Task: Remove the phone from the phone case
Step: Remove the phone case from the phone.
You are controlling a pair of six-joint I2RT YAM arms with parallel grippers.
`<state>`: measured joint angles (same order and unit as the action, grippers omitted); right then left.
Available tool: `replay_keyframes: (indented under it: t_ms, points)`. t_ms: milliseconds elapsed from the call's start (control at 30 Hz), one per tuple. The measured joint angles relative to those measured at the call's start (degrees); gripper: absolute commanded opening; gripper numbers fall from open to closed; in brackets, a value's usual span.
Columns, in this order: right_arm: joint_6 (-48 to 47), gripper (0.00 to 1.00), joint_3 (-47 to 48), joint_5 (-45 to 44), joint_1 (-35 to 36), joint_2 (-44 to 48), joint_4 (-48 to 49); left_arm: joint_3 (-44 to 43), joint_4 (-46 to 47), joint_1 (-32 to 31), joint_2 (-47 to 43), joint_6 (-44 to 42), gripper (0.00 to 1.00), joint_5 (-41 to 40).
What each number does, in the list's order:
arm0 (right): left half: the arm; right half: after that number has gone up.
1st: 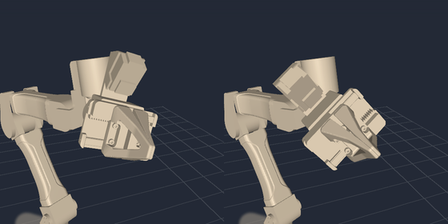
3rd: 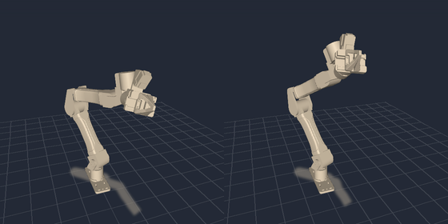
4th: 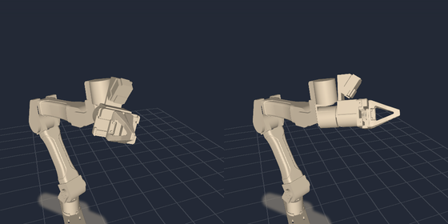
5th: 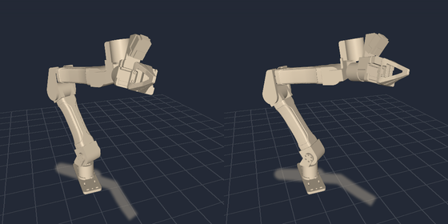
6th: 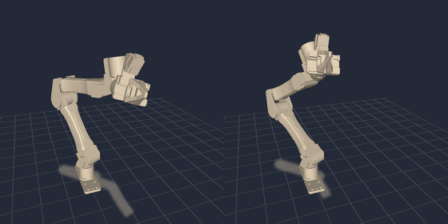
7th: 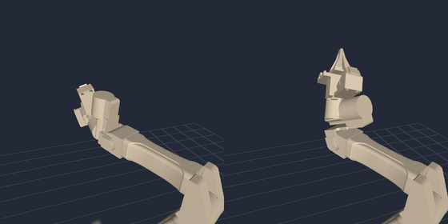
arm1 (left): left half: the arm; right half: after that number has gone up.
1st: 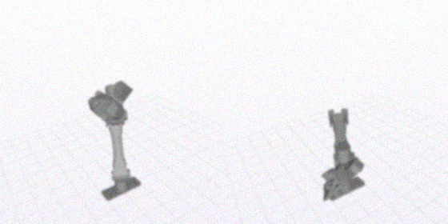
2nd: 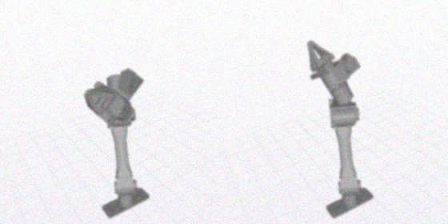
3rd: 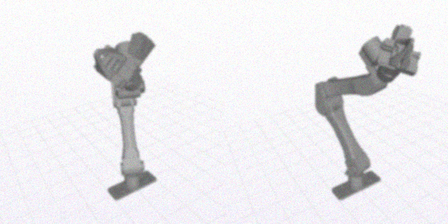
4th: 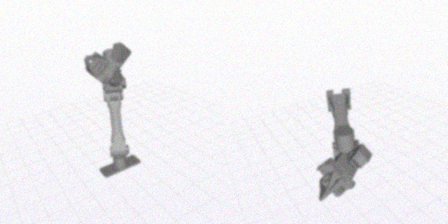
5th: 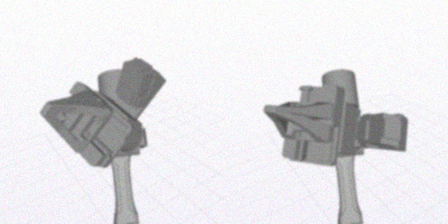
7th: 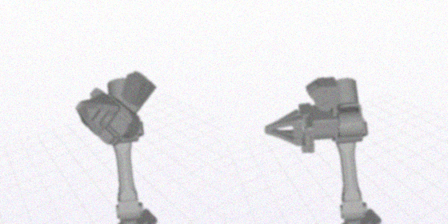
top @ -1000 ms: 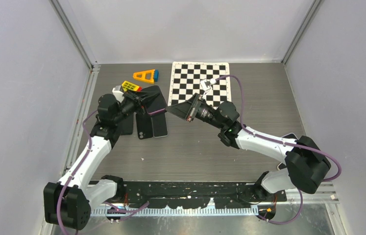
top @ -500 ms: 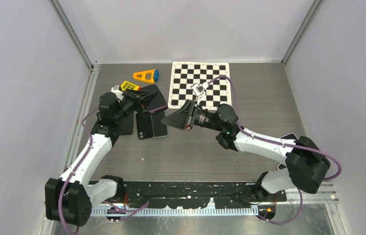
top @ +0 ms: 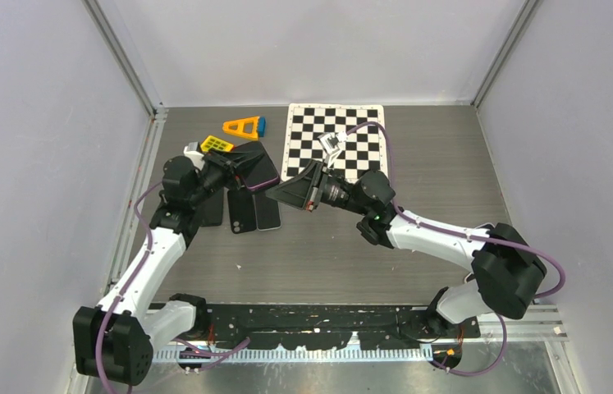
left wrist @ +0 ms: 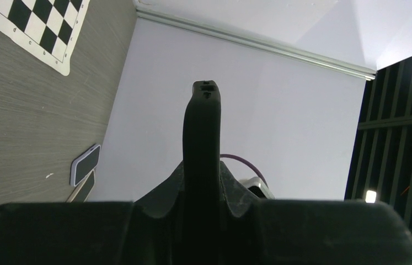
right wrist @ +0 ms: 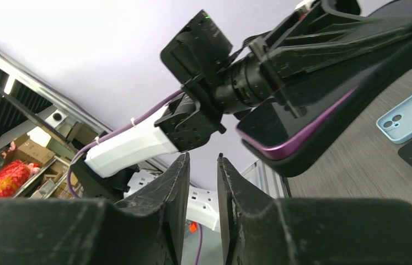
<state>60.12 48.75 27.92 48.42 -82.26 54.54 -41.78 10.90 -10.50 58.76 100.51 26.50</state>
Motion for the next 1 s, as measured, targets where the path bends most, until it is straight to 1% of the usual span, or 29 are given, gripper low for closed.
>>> replay_keyframes:
  t_ms: [333, 500, 900, 1000]
  points:
    - [0.0, 0.31, 0.66, -4.87, 0.17, -1.79, -2.43, 0.0, -0.9, 0.0, -0.52, 0.46, 0.0, -0.04]
    - [0.5, 0.31, 0.66, -8.0, 0.59, -1.75, -4.07, 0.0, -2.56, -0.28, -0.68, 0.42, 0.0, -2.14]
    - [10.03, 0.34, 1.27, -12.44, 0.61, -4.0, -5.07, -0.22, -4.02, -0.81, -0.72, -0.85, 0.0, -7.54]
    - [12.35, 0.37, 1.6, -13.29, 0.59, -4.46, -5.38, -0.46, -4.28, -0.79, -0.72, -1.22, 0.0, -8.61]
